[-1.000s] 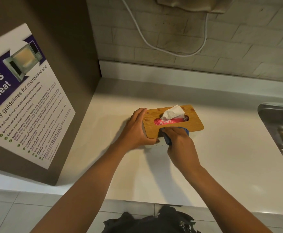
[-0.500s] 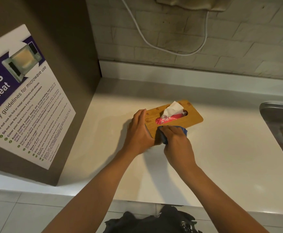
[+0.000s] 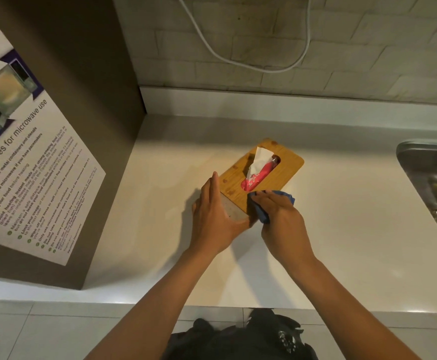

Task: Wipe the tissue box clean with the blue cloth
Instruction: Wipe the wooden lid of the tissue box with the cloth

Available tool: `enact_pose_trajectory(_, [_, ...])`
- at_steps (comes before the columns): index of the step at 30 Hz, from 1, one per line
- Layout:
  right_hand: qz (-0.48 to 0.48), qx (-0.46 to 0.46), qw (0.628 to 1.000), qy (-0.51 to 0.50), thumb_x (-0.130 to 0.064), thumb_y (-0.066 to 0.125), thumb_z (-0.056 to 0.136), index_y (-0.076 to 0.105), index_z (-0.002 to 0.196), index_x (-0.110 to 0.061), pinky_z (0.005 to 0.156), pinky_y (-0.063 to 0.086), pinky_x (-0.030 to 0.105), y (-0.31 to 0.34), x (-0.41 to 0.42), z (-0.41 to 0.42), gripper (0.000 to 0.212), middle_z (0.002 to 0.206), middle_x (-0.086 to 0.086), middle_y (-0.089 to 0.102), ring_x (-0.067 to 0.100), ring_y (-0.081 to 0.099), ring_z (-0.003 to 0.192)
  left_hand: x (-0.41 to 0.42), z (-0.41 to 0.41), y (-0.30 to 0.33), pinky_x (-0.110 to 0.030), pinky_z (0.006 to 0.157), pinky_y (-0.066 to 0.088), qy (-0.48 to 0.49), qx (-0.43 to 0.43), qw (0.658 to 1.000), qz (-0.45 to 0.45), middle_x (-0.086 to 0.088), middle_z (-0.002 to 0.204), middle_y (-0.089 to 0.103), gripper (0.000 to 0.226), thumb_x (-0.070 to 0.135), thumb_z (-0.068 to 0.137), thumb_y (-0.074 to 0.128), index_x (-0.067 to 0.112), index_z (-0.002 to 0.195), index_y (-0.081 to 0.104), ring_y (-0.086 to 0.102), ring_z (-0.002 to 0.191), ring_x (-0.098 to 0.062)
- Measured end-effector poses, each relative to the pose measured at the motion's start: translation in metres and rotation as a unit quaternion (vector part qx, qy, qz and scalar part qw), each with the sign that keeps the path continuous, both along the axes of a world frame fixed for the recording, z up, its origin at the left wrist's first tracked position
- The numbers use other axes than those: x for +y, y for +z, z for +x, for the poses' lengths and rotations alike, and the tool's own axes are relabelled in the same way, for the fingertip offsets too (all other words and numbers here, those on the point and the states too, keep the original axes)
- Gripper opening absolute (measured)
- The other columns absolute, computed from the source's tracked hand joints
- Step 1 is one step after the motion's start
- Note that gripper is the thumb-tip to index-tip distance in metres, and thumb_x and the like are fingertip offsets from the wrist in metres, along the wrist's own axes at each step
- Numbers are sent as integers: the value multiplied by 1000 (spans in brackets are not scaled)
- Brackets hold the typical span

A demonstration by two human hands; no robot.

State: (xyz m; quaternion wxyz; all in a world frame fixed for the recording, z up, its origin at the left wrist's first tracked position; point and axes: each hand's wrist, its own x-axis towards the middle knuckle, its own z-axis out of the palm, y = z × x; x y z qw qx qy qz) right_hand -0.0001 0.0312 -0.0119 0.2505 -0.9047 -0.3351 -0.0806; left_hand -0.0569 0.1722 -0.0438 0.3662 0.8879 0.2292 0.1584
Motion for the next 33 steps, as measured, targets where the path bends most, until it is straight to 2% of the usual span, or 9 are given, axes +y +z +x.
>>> enact_pose_trajectory(4, [5, -18, 999, 26, 7, 85, 60, 75, 100, -3, 91, 41, 33, -5, -6, -12, 43, 101, 12, 73, 31, 71, 93, -5, 0, -3, -37, 114, 28, -2, -13, 1000, 9, -3, 159, 29, 130, 78, 62, 72, 19, 160, 9, 31, 145, -21])
enact_pose_trajectory(11, [-17, -16, 998, 50, 13, 84, 56, 76, 89, -9, 81, 42, 22, 14, -4, -9, 40, 88, 5, 74, 26, 71, 83, -16, 5, -7, -39, 111, 36, 15, -35, 999, -11, -5, 157, 32, 125, 98, 63, 36, 23, 159, 7, 36, 141, -22])
enact_pose_trajectory(14, [-15, -26, 998, 47, 9, 88, 53, 76, 89, -5, 83, 44, 27, 3, -3, -9, 40, 86, 9, 74, 27, 72, 78, -16, 6, -9, -38, 111, 34, 30, -39, 999, 0, -7, 155, 37, 114, 82, 72, 51, 19, 159, 13, 38, 140, -24])
enact_pose_trajectory(16, [43, -7, 998, 52, 6, 83, 65, 73, 91, 0, 83, 48, 27, -5, 7, -11, 28, 84, 15, 73, 28, 71, 76, -16, 8, -12, -37, 112, 32, 33, -37, 999, 4, -8, 156, 37, 107, 67, 75, 59, 17, 159, 15, 37, 141, -26])
enact_pose_trajectory(18, [105, -5, 993, 53, -15, 63, 92, 69, 94, 1, 88, 44, 15, -8, 20, -14, 17, 83, 22, 71, 26, 66, 80, -15, 10, -13, -35, 113, 30, 30, -39, 999, 12, -7, 158, 35, 102, 61, 77, 59, 17, 159, 16, 36, 143, -25])
enact_pose_trajectory(22, [19, 12, 999, 39, 0, 80, 71, 74, 95, -2, 82, 55, 40, 1, 27, -9, 24, 90, 12, 73, 30, 70, 83, -12, 9, -15, -39, 116, 29, 20, -41, 999, 11, -5, 160, 33, 104, 59, 76, 62, 18, 159, 16, 33, 145, -24])
enact_pose_trajectory(27, [59, 34, 996, 52, 14, 69, 75, 69, 100, 0, 88, 49, 24, 11, 18, -20, 29, 97, 13, 68, 32, 64, 90, -12, 8, -12, -35, 113, 28, 19, -39, 999, 2, -8, 158, 35, 108, 60, 72, 64, 19, 159, 16, 37, 142, -25])
enact_pose_trajectory(30, [0, 24, 999, 49, 8, 60, 78, 66, 113, -4, 88, 50, 38, 17, 26, -22, 38, 111, 11, 63, 28, 57, 103, -11, 9, -20, -45, 115, 39, 22, -52, 998, 12, -6, 158, 36, 97, 64, 83, 56, 19, 160, 16, 41, 141, -24])
enact_pose_trajectory(33, [12, 15, 999, 43, 1, 77, 75, 73, 95, -6, 82, 56, 45, 9, 40, -6, 21, 91, 9, 71, 29, 67, 85, -8, 10, -21, -45, 116, 36, 22, -62, 998, 1, -3, 159, 35, 99, 67, 81, 54, 23, 160, 13, 38, 143, -23])
